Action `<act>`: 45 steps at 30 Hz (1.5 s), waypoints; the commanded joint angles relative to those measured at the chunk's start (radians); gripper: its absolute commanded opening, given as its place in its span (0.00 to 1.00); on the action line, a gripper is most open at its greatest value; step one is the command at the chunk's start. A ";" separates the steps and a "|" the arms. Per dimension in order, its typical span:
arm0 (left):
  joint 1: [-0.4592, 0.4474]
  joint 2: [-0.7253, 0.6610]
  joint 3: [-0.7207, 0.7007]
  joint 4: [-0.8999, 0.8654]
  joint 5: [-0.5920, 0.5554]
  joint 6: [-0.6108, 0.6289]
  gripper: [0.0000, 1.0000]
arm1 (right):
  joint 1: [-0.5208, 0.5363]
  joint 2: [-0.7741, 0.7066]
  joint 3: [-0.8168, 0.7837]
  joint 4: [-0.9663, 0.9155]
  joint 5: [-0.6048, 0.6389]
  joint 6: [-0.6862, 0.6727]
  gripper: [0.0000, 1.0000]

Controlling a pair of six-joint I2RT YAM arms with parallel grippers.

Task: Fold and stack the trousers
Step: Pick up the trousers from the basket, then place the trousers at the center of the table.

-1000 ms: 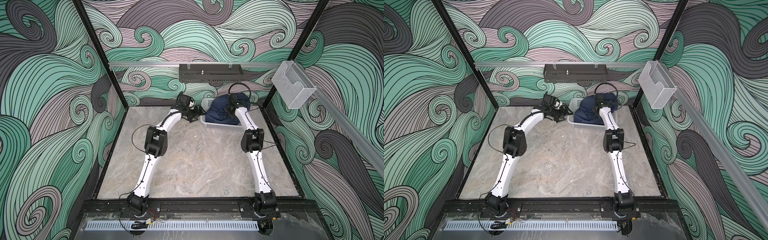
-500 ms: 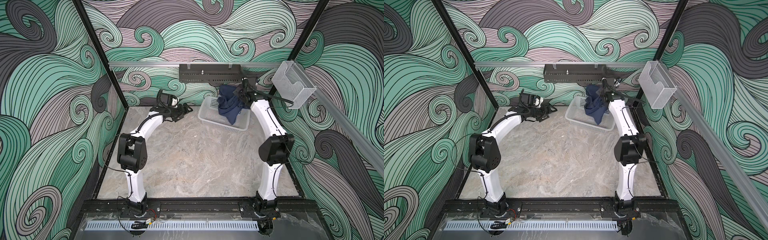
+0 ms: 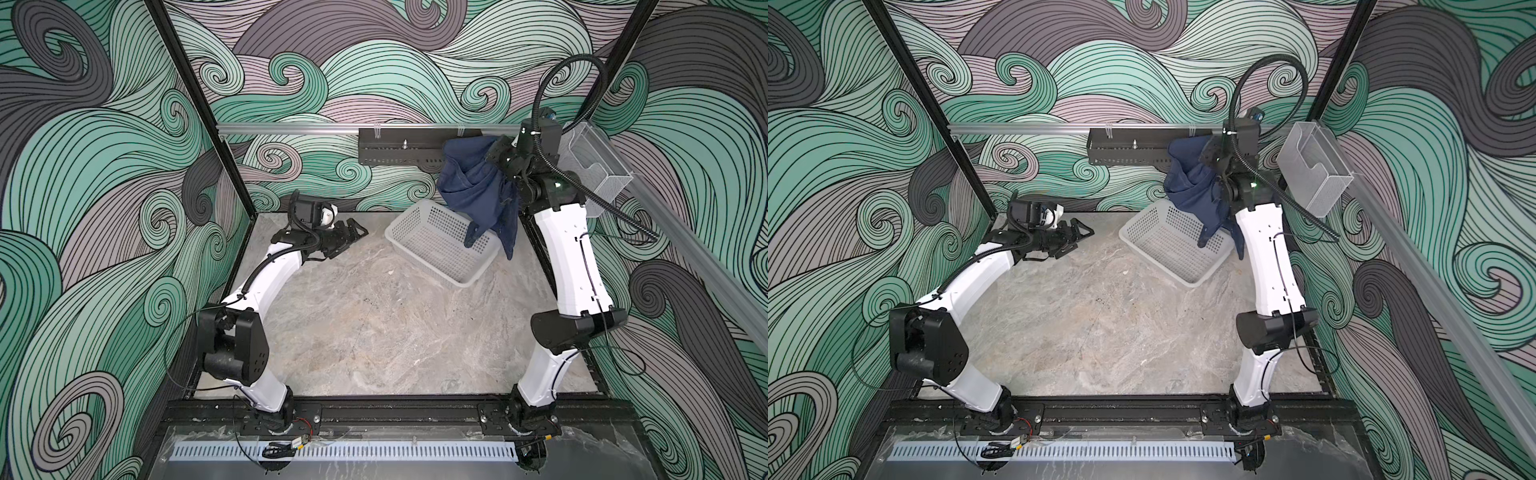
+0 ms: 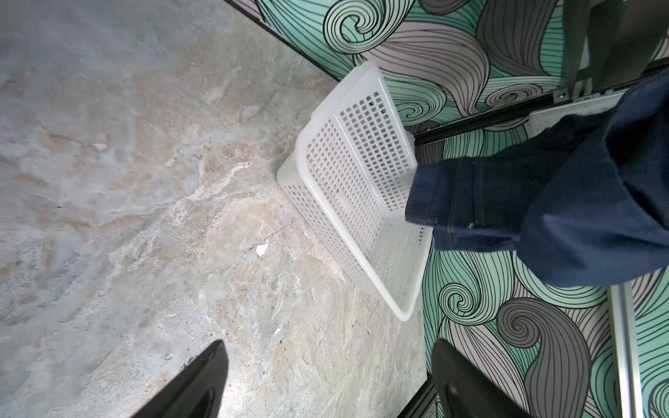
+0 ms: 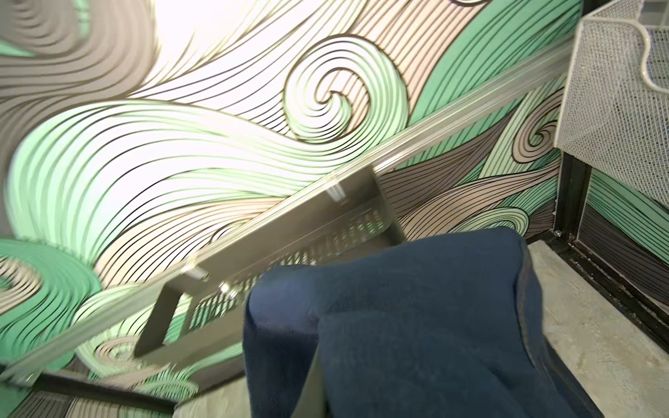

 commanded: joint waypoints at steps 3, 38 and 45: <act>0.016 -0.082 -0.036 -0.038 -0.009 0.030 0.90 | 0.059 -0.076 0.157 -0.037 0.009 -0.098 0.00; 0.219 -0.605 -0.273 -0.239 -0.208 0.109 0.87 | 0.277 -0.322 -1.103 0.304 -0.048 -0.098 0.00; 0.233 -0.620 -0.283 -0.272 -0.228 0.141 0.87 | 0.371 -0.292 -1.092 0.309 -0.083 -0.098 0.00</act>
